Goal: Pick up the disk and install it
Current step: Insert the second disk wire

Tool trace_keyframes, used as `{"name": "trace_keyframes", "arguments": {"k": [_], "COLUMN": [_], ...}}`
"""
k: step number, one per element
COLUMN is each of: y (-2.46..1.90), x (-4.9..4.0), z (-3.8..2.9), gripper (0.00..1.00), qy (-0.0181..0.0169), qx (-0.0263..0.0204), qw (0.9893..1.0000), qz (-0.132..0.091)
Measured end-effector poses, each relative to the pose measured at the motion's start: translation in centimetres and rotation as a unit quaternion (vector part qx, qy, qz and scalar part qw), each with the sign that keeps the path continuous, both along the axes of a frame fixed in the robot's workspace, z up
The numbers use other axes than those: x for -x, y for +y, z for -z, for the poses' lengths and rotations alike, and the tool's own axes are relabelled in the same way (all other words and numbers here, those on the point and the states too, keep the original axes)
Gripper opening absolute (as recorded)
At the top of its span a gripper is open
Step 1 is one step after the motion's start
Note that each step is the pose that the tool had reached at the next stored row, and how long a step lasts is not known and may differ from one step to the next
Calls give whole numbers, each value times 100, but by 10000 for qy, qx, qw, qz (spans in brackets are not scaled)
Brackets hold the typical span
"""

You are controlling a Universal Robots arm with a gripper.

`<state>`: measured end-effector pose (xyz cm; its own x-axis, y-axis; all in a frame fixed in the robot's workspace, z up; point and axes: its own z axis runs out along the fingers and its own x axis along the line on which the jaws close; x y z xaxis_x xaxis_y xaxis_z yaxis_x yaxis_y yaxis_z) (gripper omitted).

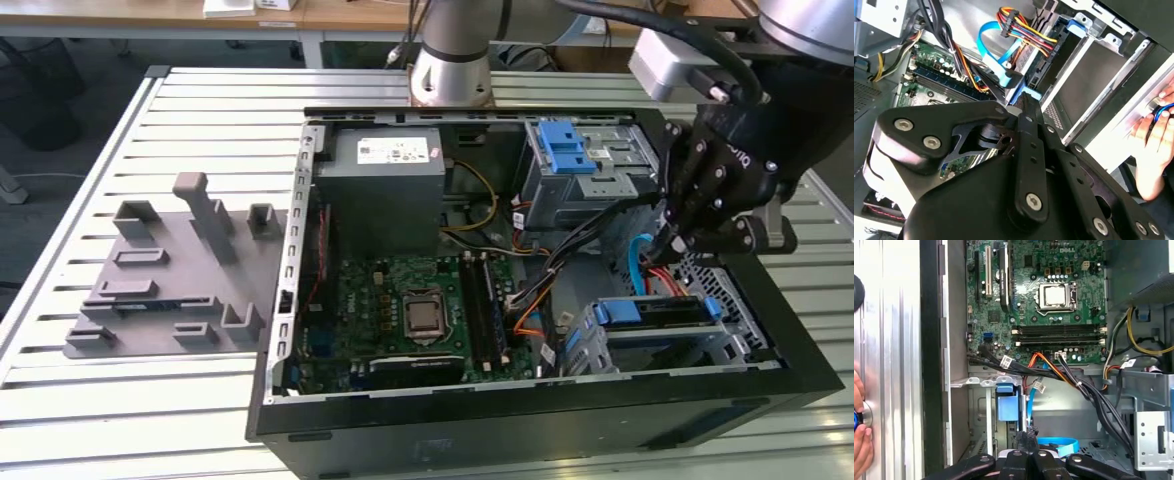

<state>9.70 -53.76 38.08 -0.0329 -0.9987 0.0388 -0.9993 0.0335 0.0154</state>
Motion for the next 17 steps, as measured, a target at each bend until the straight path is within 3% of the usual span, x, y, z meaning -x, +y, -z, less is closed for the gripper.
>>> {"name": "trace_keyframes", "arguments": {"k": [6,10,17], "y": [98,158,184], "x": [0,-1,-13], "z": [-66,-70,-47], "gripper": [11,11,11], "qy": [0,0,0], "qx": [0,1,1], "qw": [10000,10000,10000], "qz": [3,6,7]}}
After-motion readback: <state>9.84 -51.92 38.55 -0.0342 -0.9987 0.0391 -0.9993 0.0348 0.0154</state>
